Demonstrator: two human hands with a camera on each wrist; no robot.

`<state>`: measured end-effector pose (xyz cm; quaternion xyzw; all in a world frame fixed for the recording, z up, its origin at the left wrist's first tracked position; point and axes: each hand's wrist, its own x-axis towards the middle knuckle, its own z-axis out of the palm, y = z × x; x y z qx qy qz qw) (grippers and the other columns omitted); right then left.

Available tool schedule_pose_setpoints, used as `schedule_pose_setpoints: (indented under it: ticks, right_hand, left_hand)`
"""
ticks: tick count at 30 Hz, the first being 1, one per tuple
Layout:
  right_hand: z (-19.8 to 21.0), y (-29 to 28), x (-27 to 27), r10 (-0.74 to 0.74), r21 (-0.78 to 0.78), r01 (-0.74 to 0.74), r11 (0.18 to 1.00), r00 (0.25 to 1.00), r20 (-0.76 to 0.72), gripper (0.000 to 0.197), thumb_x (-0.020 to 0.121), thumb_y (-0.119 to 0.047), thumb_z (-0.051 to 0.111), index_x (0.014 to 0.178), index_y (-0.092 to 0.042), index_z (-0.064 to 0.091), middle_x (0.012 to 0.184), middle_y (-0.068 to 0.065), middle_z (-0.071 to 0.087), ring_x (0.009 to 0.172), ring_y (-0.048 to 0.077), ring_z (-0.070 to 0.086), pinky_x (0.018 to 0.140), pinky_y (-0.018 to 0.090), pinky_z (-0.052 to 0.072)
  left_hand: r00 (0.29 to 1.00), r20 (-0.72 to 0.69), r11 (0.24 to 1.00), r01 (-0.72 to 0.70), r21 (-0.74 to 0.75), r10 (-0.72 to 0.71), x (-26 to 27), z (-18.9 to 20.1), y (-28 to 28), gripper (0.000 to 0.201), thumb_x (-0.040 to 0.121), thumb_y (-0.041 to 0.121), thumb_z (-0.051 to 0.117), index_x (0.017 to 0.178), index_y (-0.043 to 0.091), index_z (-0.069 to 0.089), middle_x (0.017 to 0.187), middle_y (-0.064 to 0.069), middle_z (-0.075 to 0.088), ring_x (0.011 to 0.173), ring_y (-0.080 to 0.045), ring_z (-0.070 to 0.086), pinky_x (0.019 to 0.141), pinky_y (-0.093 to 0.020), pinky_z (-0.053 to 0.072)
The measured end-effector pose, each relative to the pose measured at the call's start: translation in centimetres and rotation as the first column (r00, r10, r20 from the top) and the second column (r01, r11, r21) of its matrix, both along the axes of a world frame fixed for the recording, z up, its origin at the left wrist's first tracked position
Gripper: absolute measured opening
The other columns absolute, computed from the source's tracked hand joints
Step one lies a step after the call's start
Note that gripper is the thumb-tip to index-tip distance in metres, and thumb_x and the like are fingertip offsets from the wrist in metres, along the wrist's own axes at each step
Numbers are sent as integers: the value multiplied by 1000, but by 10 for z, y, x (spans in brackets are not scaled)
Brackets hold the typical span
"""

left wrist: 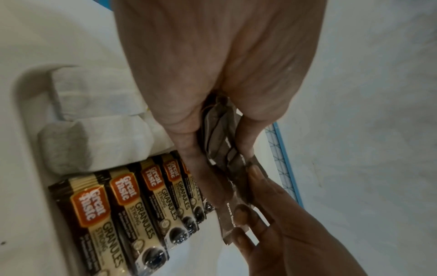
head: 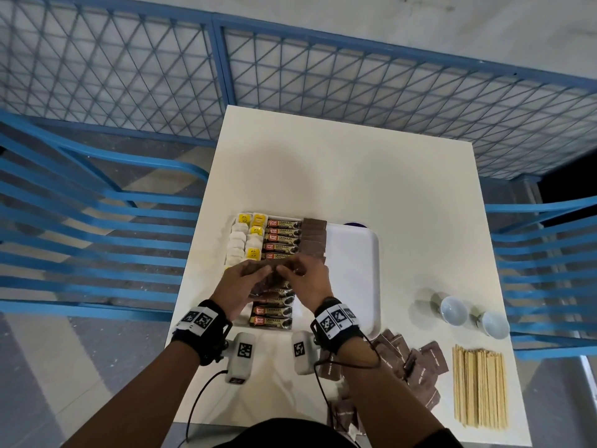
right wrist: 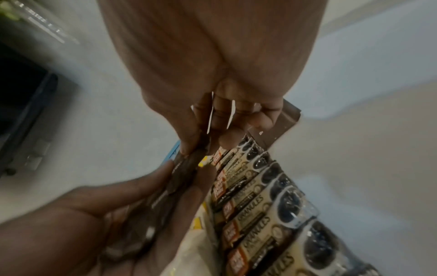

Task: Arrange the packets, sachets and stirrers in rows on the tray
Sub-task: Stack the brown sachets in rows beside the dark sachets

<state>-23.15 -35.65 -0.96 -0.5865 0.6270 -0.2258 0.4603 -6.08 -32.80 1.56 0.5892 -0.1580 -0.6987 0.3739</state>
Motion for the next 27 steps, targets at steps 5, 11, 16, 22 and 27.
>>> schedule_pose_setpoints:
  ticks: [5, 11, 16, 22, 27]
  right_hand:
    - [-5, -4, -6, -116, -20, 117, 993, 993, 30, 13, 84, -26, 78, 94, -19, 76, 82, -6, 74, 77, 7, 68, 72, 18, 53]
    - [-2, -2, -8, -105, 31, 102, 994, 988, 116, 8, 86, -25, 77, 92, -20, 77, 82, -7, 75, 74, 6, 69, 72, 20, 55]
    - [-5, -1, -4, -126, 27, 124, 992, 985, 114, 6, 89, -27, 73, 91, -23, 78, 82, -6, 75, 71, 11, 69, 74, 32, 58]
    - [-7, 1, -7, -224, 48, 219, 974, 966, 131, 11, 89, -31, 73, 90, -21, 78, 74, -6, 73, 60, 6, 63, 65, 25, 53]
    - [-1, 3, -12, -165, 187, 121, 975, 955, 246, 19, 86, -20, 78, 102, -9, 74, 83, 6, 75, 58, 4, 63, 57, 15, 47]
  left_hand:
    - [999, 35, 1000, -26, -4, 26, 4, -1, 2, 8, 95, 6, 66, 101, 2, 65, 88, -21, 74, 74, -33, 74, 71, -52, 63]
    - [995, 102, 1000, -19, 9, 18, 1, 1, 0, 23, 92, 27, 74, 103, 6, 72, 92, -14, 77, 80, -33, 76, 69, -50, 63]
    - [995, 96, 997, -45, 57, 40, 0, 0, -3, 18, 97, 25, 67, 104, 9, 72, 94, -13, 77, 77, -33, 75, 64, -49, 62]
    - [997, 37, 997, 72, 12, -72, 4, -2, 5, 32, 85, 12, 79, 114, 2, 69, 105, -19, 75, 88, -33, 75, 68, -44, 62]
    - [997, 63, 998, 51, -30, -49, 6, -6, 6, 21, 86, 0, 75, 106, 0, 70, 94, -21, 73, 78, -32, 74, 65, -42, 63]
